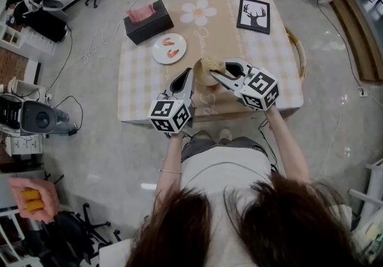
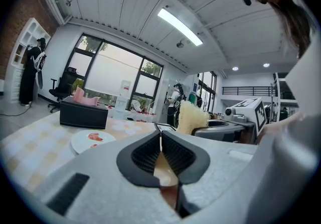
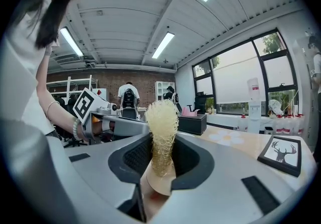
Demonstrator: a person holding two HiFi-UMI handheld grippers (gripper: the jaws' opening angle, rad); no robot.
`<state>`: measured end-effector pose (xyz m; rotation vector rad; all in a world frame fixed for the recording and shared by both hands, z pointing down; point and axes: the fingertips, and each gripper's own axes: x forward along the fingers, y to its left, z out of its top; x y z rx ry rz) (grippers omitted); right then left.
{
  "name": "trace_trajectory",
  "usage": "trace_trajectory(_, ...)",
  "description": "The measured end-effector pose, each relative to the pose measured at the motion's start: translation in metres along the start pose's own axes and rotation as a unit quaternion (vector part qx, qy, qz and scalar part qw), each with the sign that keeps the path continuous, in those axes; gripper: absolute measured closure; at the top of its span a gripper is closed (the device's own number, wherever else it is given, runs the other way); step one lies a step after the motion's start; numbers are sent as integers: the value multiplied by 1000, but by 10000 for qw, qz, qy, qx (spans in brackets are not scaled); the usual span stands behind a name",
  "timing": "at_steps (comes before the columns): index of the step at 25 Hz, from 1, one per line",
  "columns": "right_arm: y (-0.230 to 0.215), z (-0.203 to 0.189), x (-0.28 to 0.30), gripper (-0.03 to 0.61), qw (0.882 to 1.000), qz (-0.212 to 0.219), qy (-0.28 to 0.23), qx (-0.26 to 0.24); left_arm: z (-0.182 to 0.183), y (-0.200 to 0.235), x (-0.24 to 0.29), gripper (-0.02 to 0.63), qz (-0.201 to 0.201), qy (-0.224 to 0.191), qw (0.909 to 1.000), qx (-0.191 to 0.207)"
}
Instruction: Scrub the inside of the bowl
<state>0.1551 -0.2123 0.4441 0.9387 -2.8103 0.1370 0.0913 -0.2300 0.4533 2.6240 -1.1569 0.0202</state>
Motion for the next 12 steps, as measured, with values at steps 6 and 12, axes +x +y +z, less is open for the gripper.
trace_trajectory(6, -5, 0, 1, 483, 10000, 8, -26, 35, -1, 3, 2, 594, 44, 14, 10000, 13)
trace_trajectory(12, -9, 0, 0, 483, 10000, -8, -23, 88, 0, 5, 4, 594, 64, 20, 10000, 15)
